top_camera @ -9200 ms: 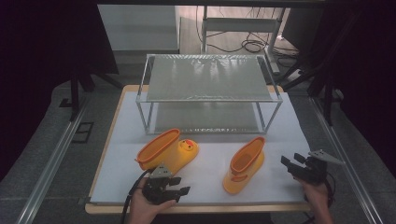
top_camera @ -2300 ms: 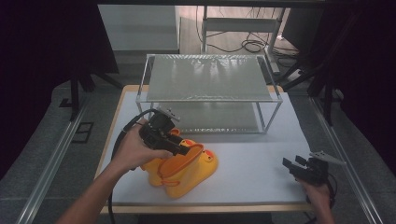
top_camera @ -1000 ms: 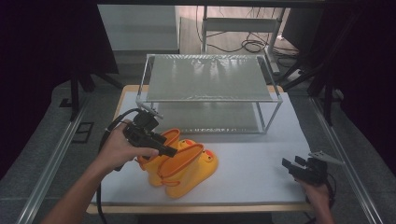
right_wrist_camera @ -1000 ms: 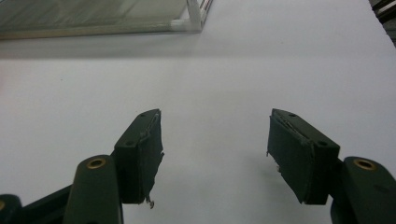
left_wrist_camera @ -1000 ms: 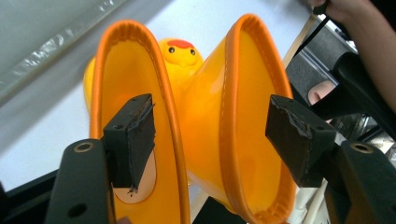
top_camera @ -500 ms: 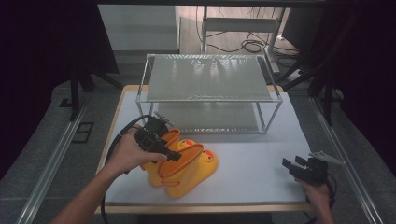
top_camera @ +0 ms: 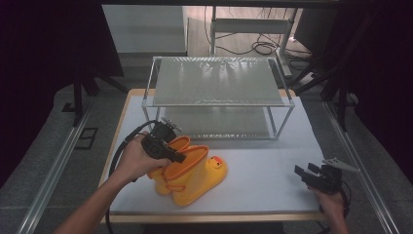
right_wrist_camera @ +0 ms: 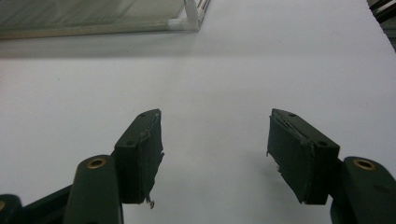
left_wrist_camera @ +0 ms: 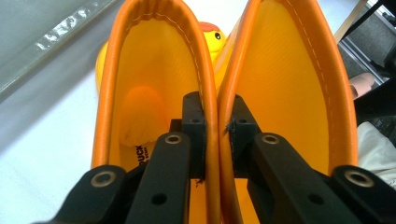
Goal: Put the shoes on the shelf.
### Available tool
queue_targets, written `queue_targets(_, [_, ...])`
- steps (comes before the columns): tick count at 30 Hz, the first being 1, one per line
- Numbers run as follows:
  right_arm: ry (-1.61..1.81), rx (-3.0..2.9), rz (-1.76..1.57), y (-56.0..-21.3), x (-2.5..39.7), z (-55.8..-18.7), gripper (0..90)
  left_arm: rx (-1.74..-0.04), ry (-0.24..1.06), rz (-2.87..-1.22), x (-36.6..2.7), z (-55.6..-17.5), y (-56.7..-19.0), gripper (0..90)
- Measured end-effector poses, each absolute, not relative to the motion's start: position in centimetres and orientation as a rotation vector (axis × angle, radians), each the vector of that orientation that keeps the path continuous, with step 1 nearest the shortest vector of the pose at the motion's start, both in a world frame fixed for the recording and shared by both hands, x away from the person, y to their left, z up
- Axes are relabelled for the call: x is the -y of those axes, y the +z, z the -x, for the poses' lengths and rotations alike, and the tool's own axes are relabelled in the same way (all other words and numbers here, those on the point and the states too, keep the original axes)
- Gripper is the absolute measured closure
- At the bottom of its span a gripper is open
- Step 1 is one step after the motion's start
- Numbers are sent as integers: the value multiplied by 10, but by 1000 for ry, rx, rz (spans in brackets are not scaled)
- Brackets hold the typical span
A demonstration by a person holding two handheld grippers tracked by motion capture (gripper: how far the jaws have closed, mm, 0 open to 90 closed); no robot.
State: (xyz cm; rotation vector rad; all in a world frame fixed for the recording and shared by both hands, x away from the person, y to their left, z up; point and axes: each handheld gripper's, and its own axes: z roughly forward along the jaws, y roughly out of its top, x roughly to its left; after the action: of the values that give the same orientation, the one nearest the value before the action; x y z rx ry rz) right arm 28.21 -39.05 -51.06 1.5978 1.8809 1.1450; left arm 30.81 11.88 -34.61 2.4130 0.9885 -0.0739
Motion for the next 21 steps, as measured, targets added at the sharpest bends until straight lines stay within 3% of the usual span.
queue_targets(9, [1151,-1875,-1597,-509,390,-282,350,-988,-103,-2354,-121,-313,-343,819])
queue_targets(21, [1159,-1862,-1598,-508,393,-282,350,-875,-147,-2338,-95,-313,-303,820])
